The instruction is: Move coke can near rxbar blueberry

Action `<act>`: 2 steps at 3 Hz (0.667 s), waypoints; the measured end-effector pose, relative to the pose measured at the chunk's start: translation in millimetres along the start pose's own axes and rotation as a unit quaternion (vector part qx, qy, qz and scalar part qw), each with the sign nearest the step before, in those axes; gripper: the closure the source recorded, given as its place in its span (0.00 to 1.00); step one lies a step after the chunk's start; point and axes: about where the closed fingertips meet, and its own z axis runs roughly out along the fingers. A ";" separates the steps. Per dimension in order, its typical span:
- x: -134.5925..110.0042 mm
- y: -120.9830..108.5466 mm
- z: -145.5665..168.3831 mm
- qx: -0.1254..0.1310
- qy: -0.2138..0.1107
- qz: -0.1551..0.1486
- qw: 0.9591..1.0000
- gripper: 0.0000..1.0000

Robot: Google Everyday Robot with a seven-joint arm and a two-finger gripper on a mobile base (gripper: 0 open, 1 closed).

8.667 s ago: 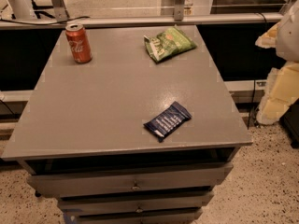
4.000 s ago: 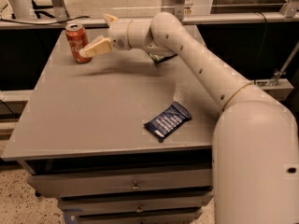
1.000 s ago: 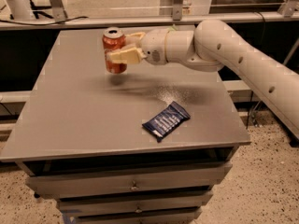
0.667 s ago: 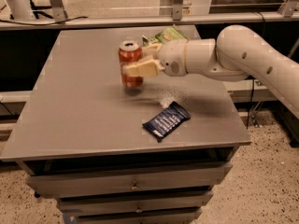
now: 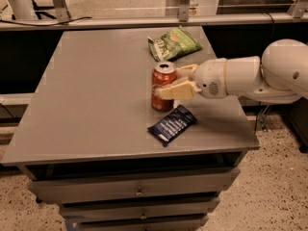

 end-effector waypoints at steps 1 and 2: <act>10.6 1.0 -14.6 0.012 0.009 0.010 1.000 0.81; 8.8 1.0 -15.3 0.012 0.009 0.010 1.000 0.58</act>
Offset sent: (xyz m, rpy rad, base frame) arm -0.0222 -0.0541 -0.0204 -0.0268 0.0403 -0.1159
